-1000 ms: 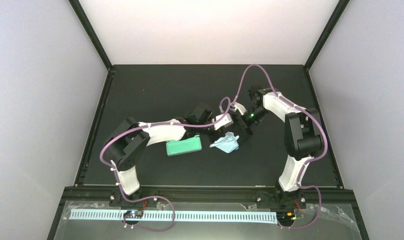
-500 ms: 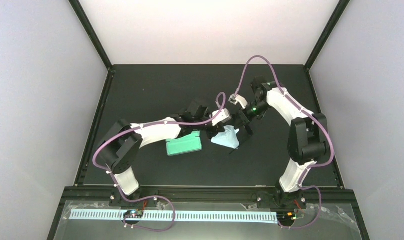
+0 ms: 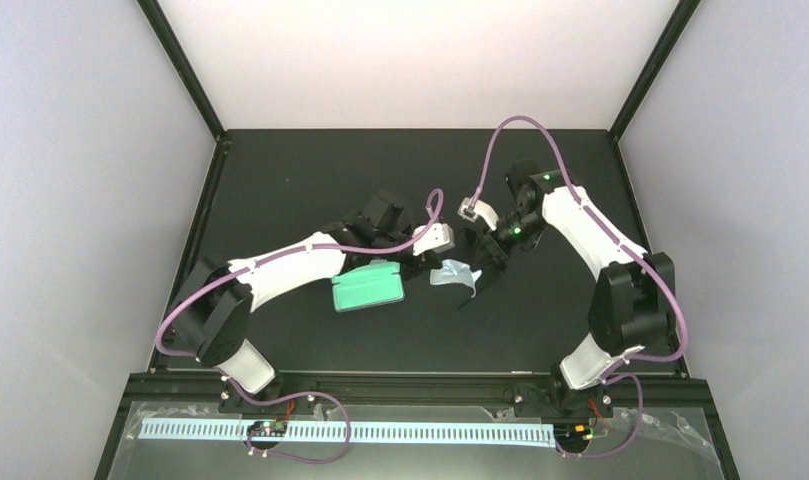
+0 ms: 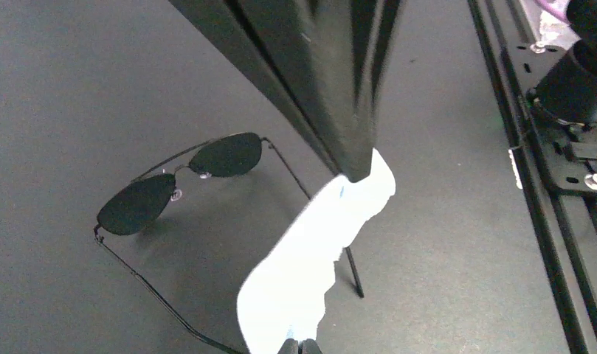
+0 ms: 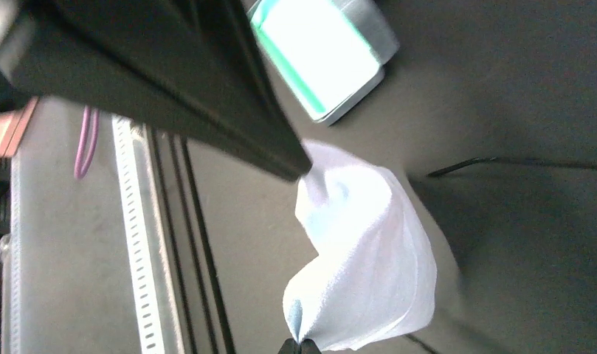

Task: Organize the sunglasses
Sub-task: Fold the glasses cleaning cloth at the center of the board.

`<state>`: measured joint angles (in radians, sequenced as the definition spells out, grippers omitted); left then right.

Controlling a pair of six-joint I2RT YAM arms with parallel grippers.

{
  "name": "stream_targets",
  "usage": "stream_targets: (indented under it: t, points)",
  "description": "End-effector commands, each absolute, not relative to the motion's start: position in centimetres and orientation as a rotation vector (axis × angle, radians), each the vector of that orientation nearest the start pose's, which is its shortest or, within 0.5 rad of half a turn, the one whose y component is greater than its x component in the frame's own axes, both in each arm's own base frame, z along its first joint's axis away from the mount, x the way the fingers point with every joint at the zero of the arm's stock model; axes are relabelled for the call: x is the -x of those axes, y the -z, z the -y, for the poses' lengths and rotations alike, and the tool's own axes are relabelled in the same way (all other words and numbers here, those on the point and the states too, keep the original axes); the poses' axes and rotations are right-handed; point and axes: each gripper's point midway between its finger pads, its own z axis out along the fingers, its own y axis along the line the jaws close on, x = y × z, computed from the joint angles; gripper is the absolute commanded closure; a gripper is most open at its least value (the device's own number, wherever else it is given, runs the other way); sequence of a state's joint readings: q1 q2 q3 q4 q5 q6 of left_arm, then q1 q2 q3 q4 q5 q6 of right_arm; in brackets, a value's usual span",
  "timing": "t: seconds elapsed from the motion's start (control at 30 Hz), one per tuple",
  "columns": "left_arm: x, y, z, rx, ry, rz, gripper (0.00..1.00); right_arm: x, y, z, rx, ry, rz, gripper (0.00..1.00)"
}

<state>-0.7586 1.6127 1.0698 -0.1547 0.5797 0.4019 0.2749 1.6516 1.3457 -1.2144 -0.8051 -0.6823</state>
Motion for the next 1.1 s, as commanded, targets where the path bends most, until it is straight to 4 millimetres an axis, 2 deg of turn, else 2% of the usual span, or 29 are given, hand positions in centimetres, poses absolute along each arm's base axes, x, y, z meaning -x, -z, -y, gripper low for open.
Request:
stream_targets:
  t: [0.0,0.1,0.27,0.47,0.63,0.77,1.07]
  points:
    - [-22.5,-16.5,35.8,-1.594,0.883,-1.643,0.99,-21.8,-15.9,-20.4,1.402,-1.178,-2.355,0.99]
    - [-20.6,-14.9,35.4,-1.628,0.926,-1.655,0.99,-19.6,-14.3,-20.7,1.472,-1.199,-2.362,0.99]
    - [-17.4,-11.9,35.0,-1.707,0.999,-1.685,0.99,-17.1,-12.6,-21.6,1.53,-1.277,-2.358,0.99]
    - [-15.0,-10.2,34.9,-1.741,1.073,-1.71,0.99,-16.6,-11.8,-22.0,1.561,-1.312,-2.372,0.99]
    - [-15.3,-11.0,35.3,-1.713,1.089,-1.72,0.99,-17.4,-11.9,-22.2,1.545,-1.294,-2.385,0.99]
    - [-16.1,-12.0,35.4,-1.689,1.077,-1.716,0.99,-18.7,-13.6,-22.9,1.52,-1.29,-2.351,0.99]
    - [-20.6,-15.7,33.3,-1.583,0.953,-1.709,0.99,-21.4,-16.7,-24.4,1.492,-1.269,-2.285,0.99]
